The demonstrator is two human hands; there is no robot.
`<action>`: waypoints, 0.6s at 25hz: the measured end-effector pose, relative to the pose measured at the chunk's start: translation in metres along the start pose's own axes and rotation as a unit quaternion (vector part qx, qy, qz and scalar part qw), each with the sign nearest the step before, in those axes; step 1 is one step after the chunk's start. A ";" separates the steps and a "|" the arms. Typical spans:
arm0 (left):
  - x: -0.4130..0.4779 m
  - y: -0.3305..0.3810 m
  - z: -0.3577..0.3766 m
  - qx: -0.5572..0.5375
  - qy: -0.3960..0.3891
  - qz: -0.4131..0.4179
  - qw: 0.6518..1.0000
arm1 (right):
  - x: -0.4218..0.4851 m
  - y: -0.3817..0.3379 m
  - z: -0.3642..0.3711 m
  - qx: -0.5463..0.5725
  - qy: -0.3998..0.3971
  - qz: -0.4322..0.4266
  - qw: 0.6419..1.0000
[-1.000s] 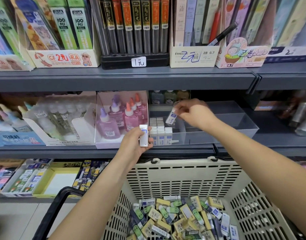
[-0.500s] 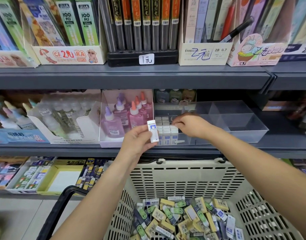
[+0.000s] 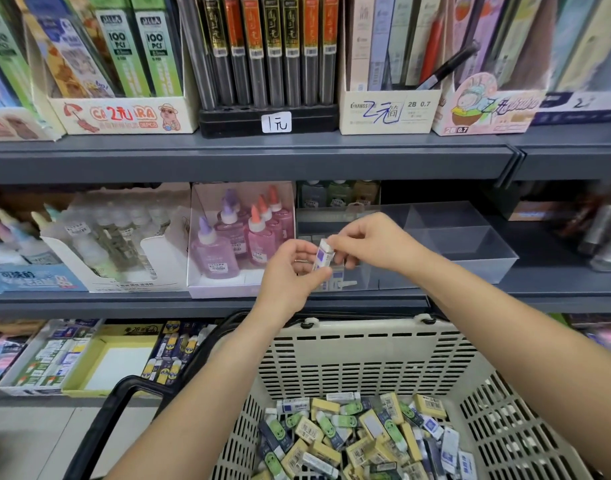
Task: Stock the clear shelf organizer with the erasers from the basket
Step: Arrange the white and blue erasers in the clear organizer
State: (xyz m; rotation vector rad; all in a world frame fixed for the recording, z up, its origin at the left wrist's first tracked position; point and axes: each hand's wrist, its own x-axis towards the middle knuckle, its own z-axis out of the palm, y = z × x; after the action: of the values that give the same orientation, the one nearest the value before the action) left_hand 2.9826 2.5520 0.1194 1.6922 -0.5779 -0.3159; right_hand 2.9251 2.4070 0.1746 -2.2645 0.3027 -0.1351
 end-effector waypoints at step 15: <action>0.007 -0.033 -0.010 0.185 0.041 -0.082 0.979 | 0.045 0.033 0.004 -0.229 0.007 0.050 0.972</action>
State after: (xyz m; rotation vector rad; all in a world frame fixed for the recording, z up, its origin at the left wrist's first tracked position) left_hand 3.0004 2.5606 0.0897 2.1081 -0.4550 -0.2660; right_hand 2.9636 2.3776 0.1468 -2.6990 0.4965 -0.0284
